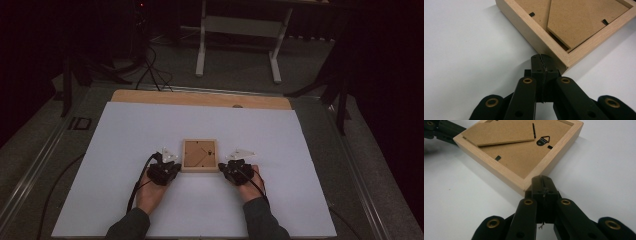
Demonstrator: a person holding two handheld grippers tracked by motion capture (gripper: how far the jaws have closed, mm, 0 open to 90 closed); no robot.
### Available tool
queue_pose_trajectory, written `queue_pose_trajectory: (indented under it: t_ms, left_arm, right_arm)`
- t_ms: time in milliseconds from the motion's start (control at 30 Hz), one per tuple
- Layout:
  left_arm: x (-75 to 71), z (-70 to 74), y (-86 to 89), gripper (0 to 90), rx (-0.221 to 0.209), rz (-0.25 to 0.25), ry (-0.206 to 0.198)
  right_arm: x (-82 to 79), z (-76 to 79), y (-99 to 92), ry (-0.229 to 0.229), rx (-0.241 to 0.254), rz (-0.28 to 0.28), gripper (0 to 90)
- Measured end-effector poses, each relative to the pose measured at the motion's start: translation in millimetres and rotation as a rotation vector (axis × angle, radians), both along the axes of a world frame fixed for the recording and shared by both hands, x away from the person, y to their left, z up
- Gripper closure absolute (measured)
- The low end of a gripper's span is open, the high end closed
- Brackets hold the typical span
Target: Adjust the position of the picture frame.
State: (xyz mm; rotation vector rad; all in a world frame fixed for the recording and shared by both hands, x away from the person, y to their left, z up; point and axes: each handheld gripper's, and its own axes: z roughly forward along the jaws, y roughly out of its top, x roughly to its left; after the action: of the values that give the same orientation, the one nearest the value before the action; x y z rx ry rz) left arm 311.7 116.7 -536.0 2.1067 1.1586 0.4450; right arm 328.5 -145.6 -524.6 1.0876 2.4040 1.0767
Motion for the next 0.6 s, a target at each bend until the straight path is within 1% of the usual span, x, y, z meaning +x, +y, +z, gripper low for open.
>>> queue_pose_trajectory:
  t_ms: [100, 267, 600]
  left_arm:
    - [0.8, -0.5, -0.6, 89.7, -0.005, 0.003, -0.003]
    - [2.7, -0.8, 0.0, 89.7, -0.009, 0.000, -0.003]
    - [5.1, -1.8, 1.0, 89.7, -0.022, 0.010, -0.006]
  right_arm:
    - [0.8, -0.4, -0.4, -0.004, 0.003, -0.005, 89.7]
    - [2.5, -0.7, -1.5, 0.003, 0.013, -0.006, 89.7]
    - [4.6, -1.4, -1.6, -0.003, 0.018, -0.007, 89.6]
